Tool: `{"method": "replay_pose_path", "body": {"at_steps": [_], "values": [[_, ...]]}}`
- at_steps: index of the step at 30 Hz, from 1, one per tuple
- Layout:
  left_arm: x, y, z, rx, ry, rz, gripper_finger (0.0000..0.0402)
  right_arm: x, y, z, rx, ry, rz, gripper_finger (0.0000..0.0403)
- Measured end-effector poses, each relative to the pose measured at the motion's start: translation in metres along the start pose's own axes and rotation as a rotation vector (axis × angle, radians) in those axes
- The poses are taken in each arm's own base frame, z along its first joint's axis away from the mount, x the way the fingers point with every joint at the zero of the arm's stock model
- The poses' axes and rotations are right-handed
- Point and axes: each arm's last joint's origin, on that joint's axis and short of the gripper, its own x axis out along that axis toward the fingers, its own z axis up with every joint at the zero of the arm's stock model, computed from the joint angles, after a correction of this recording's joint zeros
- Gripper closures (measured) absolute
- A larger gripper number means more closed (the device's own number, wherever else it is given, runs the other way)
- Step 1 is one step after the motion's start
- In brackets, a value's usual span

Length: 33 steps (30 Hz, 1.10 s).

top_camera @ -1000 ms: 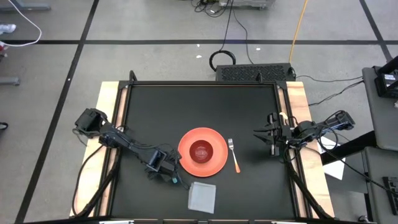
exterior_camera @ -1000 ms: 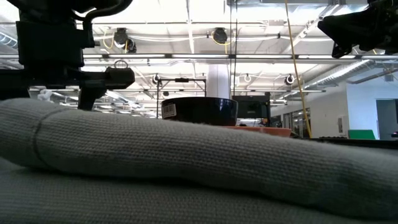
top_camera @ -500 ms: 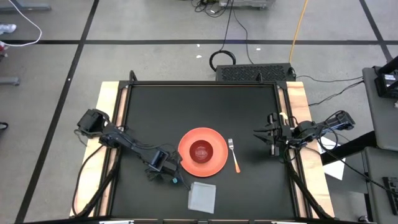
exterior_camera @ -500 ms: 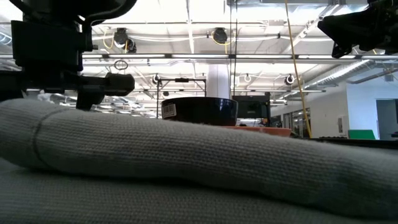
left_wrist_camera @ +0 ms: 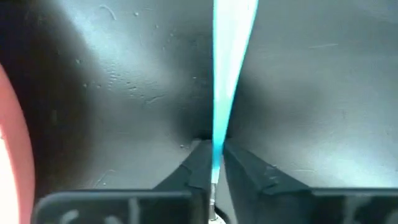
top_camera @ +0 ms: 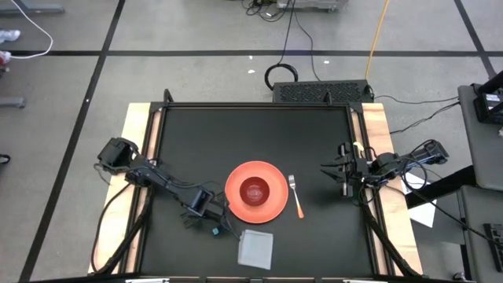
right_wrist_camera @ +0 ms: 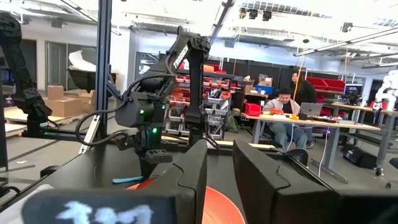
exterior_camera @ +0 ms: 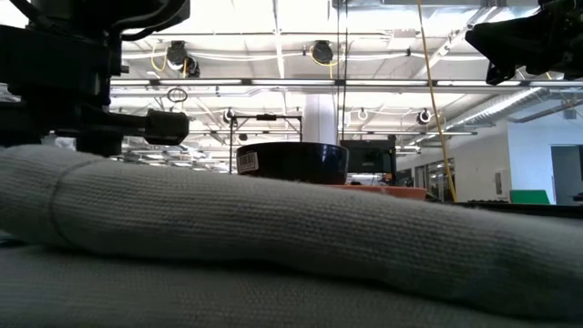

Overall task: Set table place
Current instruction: Put the blue spoon into the brown bowl

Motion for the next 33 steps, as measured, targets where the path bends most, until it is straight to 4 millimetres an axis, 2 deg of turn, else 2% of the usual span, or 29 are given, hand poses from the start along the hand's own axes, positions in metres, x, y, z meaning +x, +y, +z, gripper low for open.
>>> {"method": "replay_pose_path", "body": {"at_steps": [4,9,15,19,24,29,33], "values": [[0.000,-0.001,0.001,0.010,0.003,0.002,0.0392,0.000,0.000,0.000,0.000,0.000,0.000,0.0335],[0.000,-0.003,0.001,0.038,0.014,0.001,0.0377,0.000,0.000,0.000,0.000,0.000,0.000,0.0335],[-0.004,-0.005,0.005,0.130,0.048,0.001,0.0394,0.000,0.000,0.000,0.001,-0.001,0.000,0.0335],[-0.011,-0.003,0.006,0.215,0.093,-0.011,0.0385,0.000,0.000,0.000,0.002,-0.004,-0.001,0.0335],[-0.020,0.004,0.003,0.290,0.158,-0.009,0.0389,0.000,0.000,0.001,0.002,-0.004,-0.001,0.0335],[-0.028,0.013,-0.001,0.262,0.187,-0.002,0.0391,0.000,0.000,0.001,0.001,-0.004,-0.001,0.0335],[-0.034,0.017,0.006,0.280,0.165,0.044,0.0389,0.000,0.000,0.001,-0.006,-0.004,-0.001,0.0335]]}}
